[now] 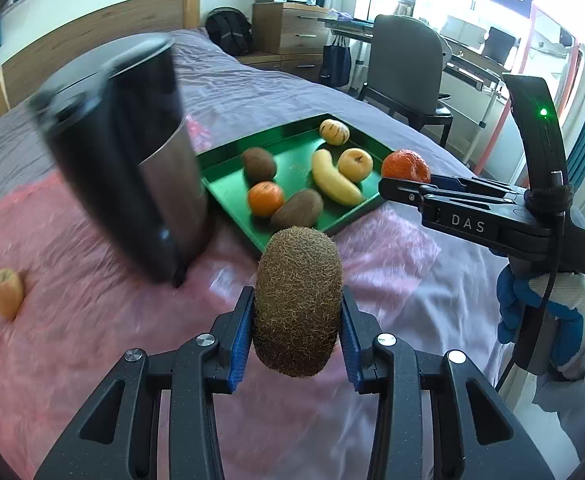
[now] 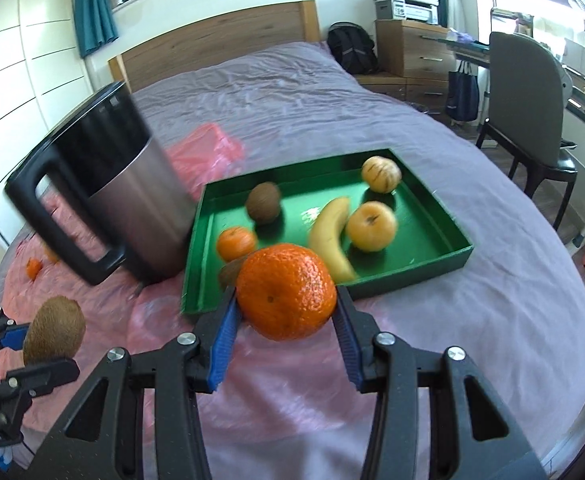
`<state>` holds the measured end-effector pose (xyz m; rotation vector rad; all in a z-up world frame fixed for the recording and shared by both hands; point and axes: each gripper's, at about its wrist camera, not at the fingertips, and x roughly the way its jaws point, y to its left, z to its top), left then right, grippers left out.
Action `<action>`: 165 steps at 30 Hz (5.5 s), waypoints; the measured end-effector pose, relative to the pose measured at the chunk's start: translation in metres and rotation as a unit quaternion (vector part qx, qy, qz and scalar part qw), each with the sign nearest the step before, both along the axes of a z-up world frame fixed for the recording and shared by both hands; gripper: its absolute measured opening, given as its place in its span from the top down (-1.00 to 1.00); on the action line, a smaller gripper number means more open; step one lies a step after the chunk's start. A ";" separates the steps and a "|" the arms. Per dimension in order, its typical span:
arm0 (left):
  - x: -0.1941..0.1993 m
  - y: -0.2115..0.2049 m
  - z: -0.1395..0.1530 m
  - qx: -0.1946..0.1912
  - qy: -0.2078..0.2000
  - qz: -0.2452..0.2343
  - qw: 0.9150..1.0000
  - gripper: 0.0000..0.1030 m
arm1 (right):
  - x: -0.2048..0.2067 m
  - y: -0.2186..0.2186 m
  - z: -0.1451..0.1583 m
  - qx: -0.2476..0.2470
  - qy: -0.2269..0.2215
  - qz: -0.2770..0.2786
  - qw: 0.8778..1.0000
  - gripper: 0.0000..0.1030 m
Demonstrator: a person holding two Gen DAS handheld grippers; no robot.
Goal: Organize fruits
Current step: 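Lift and carry the kiwi and mandarin with both tools to the green tray, then lower the kiwi and mandarin into the tray and open both tools, then move both open tools back over the last mandarin and apple, then close the left tool on the mandarin while the right tool grasps the red-yellow apple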
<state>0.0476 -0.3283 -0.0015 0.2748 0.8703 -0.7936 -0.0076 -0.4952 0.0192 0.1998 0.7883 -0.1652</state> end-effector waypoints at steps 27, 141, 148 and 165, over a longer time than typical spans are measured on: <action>0.122 -0.140 -0.070 0.022 0.015 0.020 0.999 0.33 | 0.126 -0.126 -0.071 -0.016 0.022 -0.081 0.996 -0.22; 0.164 0.407 -0.087 0.005 0.043 0.390 0.920 -0.44 | 0.146 0.382 -0.020 0.031 0.047 0.290 0.955 -1.00; 0.192 0.407 -0.100 0.015 0.037 0.374 0.926 -0.44 | 0.197 0.411 -0.038 0.051 0.051 0.289 0.955 -1.00; 0.232 0.415 -0.125 -0.009 0.046 0.365 0.930 -0.30 | 0.278 0.447 -0.104 0.067 0.088 0.263 0.959 -1.00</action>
